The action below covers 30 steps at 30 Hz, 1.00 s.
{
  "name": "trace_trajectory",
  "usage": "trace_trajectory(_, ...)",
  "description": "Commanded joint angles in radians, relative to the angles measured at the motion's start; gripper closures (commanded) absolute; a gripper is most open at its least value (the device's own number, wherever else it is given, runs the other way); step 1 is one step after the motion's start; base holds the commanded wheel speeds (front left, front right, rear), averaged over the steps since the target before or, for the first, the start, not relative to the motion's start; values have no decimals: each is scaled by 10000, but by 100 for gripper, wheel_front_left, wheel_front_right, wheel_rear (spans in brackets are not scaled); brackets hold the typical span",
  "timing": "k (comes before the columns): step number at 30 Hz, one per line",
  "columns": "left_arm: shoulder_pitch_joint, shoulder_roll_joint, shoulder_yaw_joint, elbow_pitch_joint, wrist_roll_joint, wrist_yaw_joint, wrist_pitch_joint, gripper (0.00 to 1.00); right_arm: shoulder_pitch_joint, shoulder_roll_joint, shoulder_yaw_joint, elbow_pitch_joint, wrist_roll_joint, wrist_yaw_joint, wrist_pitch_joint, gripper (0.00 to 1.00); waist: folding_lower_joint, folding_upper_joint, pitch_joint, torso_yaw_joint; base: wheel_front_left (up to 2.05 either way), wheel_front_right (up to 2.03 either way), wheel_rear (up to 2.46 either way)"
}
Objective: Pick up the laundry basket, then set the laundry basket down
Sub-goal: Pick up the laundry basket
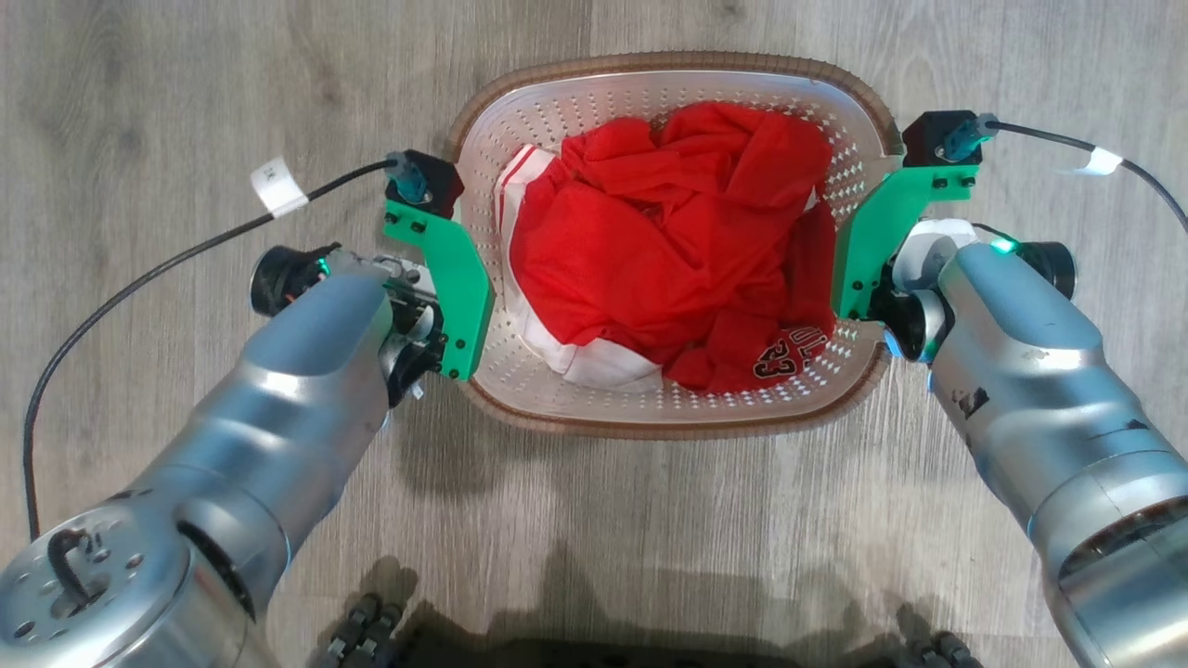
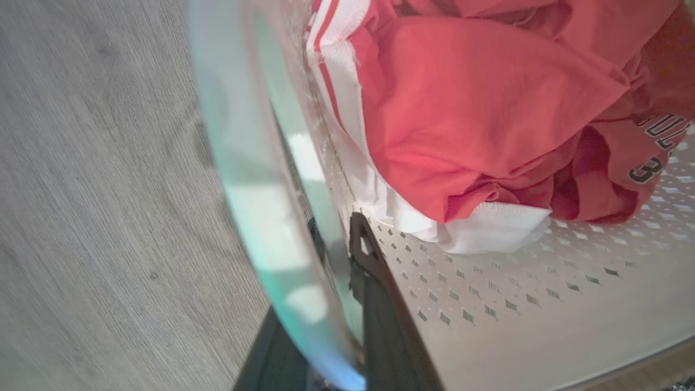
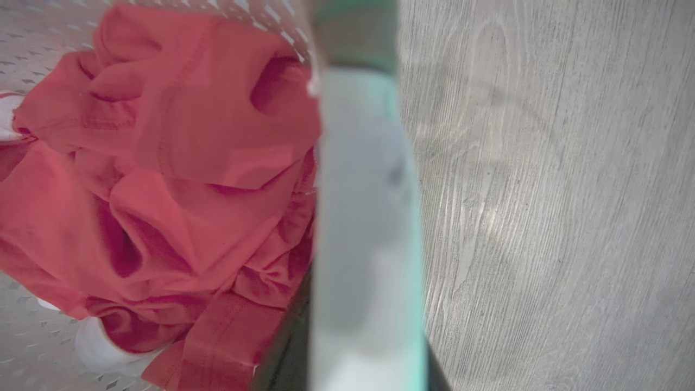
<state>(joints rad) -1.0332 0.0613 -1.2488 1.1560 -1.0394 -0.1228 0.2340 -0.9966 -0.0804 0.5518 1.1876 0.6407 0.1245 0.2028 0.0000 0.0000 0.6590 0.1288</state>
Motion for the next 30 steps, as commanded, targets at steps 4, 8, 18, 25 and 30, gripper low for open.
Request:
trace_trajectory(4,-179,87,-77,-375,-293,-79,187,100,75,301,407,-265,117,62,-47,100,0,0,-139,-5,0,0,0)
trace_trajectory(8,-223,123,-141,-411,-377,-79,273,100,43,301,554,-215,241,62,-107,100,0,0,-158,-37,0,0,0)
trace_trajectory(18,-254,140,-250,-399,-409,-79,327,100,-65,302,857,-25,576,62,-261,100,0,0,-225,-54,0,0,0)
trace_trajectory(25,-155,165,-281,-391,-438,-79,399,100,-2,302,1091,-9,831,62,-279,100,0,0,-421,-57,0,0,0)
trace_trajectory(30,-148,187,-294,-424,-444,-79,470,100,-27,302,1234,47,980,62,-289,100,0,0,-485,-53,0,0,0)
